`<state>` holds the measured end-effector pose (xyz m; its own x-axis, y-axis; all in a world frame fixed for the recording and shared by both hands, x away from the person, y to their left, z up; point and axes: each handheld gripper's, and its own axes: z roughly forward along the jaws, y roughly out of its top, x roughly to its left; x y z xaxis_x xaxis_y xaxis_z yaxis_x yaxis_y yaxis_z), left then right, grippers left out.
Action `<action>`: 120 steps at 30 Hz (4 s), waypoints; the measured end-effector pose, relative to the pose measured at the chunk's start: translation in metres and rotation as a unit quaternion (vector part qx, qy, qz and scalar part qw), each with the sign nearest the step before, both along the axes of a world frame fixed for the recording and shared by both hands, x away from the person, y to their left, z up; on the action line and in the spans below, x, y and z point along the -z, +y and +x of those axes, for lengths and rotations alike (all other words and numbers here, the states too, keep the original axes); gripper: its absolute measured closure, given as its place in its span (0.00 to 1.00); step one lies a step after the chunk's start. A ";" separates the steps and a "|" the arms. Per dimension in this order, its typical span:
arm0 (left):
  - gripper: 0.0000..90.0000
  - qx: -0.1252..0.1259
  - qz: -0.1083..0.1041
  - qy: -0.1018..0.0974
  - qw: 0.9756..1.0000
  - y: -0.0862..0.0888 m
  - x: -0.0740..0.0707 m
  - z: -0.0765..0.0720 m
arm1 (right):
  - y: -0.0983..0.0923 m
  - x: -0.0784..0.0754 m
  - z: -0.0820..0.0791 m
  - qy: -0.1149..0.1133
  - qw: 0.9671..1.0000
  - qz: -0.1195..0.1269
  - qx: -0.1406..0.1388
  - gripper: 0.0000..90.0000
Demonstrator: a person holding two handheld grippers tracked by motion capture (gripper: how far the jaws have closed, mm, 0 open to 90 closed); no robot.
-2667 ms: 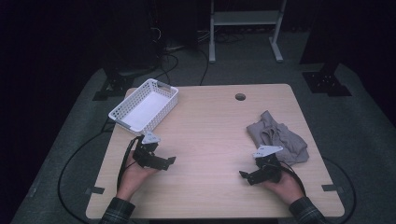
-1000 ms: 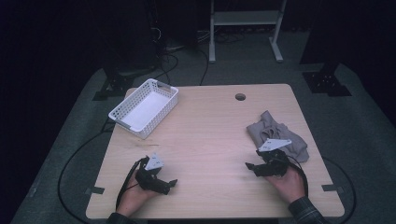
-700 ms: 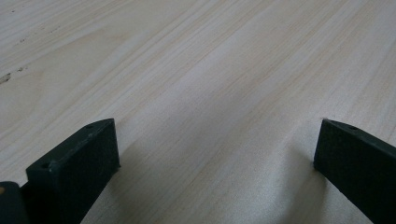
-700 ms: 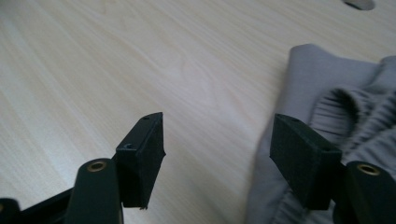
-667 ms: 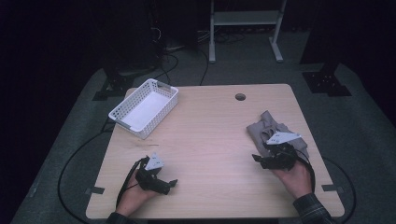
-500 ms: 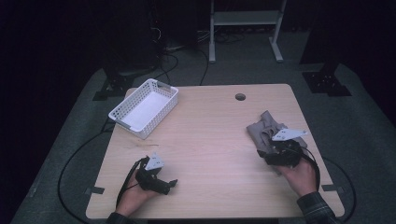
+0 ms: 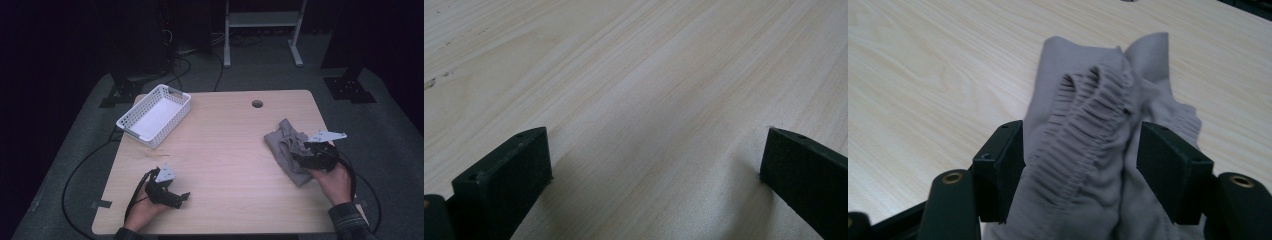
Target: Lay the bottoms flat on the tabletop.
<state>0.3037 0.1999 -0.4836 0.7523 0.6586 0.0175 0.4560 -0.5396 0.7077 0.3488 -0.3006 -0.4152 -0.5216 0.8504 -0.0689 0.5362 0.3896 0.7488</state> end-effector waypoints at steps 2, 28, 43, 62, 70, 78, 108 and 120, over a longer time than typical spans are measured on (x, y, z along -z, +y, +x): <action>0.00 0.000 0.000 0.000 1.000 0.000 0.000 0.000 | -0.003 0.002 0.002 0.007 1.000 0.008 0.001 0.38; 0.00 0.000 0.000 0.000 1.000 0.000 0.000 0.000 | 0.003 0.001 0.002 0.026 0.999 0.021 -0.017 0.92; 0.00 -0.001 -0.002 0.000 1.000 0.000 0.000 0.000 | 0.064 -0.031 -0.010 -0.002 0.993 0.052 -0.105 0.93; 0.00 -0.001 -0.002 0.000 1.000 0.000 0.000 0.000 | 0.184 -0.005 -0.005 0.037 0.971 0.035 -0.234 0.93; 0.00 0.000 -0.002 0.000 1.000 0.000 0.000 0.000 | 0.226 0.008 -0.017 0.066 0.954 0.049 -0.288 0.93; 0.00 0.001 -0.001 -0.001 1.000 0.000 0.000 0.000 | 0.246 0.018 -0.025 0.086 0.944 0.047 -0.314 0.79; 0.27 0.036 -0.046 -0.035 0.998 -0.020 -0.026 -0.009 | 0.048 0.002 0.020 0.041 0.995 0.031 -0.089 0.32; 0.92 0.064 -0.074 -0.004 0.995 -0.062 -0.043 -0.012 | 0.021 0.016 0.032 0.061 0.994 0.029 -0.084 0.75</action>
<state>0.2918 0.1383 -0.4405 0.8305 0.5531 -0.0652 0.3836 -0.4832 0.7870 0.3808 -0.2794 -0.4309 -0.6581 0.7512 0.0504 0.5560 0.4398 0.7053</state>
